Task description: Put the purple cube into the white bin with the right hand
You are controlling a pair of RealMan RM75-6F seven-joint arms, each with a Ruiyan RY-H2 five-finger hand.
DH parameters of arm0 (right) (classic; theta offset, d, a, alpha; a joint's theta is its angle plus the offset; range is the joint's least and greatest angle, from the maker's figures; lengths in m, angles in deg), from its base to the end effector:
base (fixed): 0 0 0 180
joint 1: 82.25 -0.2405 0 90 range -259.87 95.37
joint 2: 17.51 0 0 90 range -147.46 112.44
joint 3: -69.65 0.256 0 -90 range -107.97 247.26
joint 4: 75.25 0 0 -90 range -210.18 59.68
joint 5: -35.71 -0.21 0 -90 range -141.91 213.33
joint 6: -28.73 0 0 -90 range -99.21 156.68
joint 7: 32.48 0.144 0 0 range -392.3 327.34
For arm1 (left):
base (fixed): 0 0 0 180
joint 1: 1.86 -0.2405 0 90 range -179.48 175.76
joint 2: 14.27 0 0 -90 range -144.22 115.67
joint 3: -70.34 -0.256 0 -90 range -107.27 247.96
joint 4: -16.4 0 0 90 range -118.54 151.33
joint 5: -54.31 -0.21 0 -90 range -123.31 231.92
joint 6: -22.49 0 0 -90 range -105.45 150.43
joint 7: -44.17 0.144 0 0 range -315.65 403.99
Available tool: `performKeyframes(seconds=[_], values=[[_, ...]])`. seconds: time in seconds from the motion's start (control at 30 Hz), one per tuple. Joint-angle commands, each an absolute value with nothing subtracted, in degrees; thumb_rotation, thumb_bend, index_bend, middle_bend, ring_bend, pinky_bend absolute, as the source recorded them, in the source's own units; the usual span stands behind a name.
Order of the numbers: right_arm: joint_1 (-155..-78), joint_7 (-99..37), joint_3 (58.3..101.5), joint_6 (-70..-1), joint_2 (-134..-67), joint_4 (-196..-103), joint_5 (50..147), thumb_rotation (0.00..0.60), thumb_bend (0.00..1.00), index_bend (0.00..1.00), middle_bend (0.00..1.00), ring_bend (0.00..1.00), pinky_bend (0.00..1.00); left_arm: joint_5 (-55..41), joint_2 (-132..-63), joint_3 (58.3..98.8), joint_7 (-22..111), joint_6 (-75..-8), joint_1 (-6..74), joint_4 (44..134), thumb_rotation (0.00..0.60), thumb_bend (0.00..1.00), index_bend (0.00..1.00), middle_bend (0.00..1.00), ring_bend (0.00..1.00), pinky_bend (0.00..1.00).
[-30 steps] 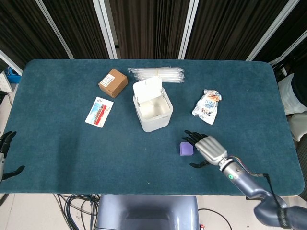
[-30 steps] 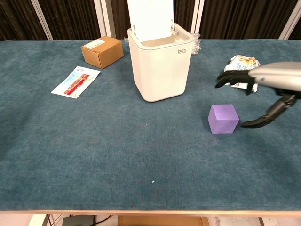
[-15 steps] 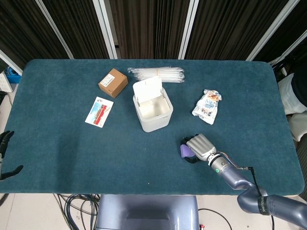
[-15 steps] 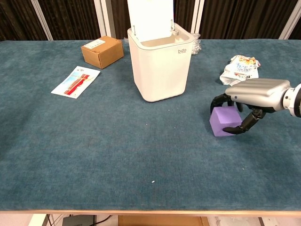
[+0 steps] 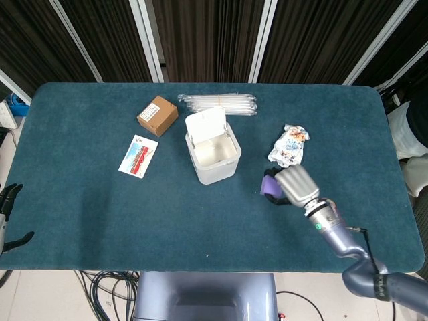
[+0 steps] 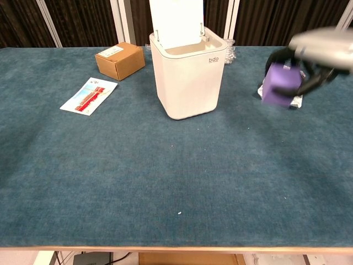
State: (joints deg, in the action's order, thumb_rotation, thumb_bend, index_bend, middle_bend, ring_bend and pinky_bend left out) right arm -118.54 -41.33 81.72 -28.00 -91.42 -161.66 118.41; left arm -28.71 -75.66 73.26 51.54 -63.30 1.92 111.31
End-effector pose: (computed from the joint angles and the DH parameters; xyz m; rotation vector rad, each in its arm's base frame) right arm -0.1766 -0.3492 0.0746 1.8846 -0.6903 0.9870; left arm -0.3149 0.1748 0.1748 -1.3671 -0.8270 -0.7766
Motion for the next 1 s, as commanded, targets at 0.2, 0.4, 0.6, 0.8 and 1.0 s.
performKeyframes(seconds=[0.2,0.4,0.6,0.8,1.0], values=[[-123.48,-33.57,91.95,-29.32,-86.67,-165.04,115.86,0.6,0.44,0.48,0.46,0.51,0.64,-28.67,-75.56,73.35,51.35,-63.73,1.69,111.42,0.6,0.09,0.13,0.17,0.02,0.03],[-133.01,-35.2,94.93,-19.6,-91.41,-159.8,109.97,0.6,0.4,0.46,0.43,0.46,0.64,-28.48,-75.49,73.51,51.04,-63.72,1.71,111.39,0.6,0.09,0.13,0.17,0.02,0.03],[-141.34,-40.65,95.05,-12.57,-97.3,-154.37,104.98,0.6,0.4,0.46,0.42,0.46,0.64,-28.42,-75.32,73.59,50.55,-63.79,1.65,111.25,0.6,0.1,0.13,0.17,0.02,0.03],[-145.87,-45.65,92.83,-6.93,-100.68,-150.92,98.8,0.6,0.21,0.25,0.26,0.29,0.52,-28.78,-75.02,73.59,49.64,-64.06,1.55,111.11,0.6,0.09,0.13,0.17,0.02,0.03],[-148.23,-50.35,89.21,-1.05,-97.55,-152.71,88.65,0.6,0.05,0.07,0.11,0.16,0.45,-28.69,-74.87,73.76,49.08,-64.41,1.38,110.96,0.6,0.09,0.13,0.17,0.02,0.03]])
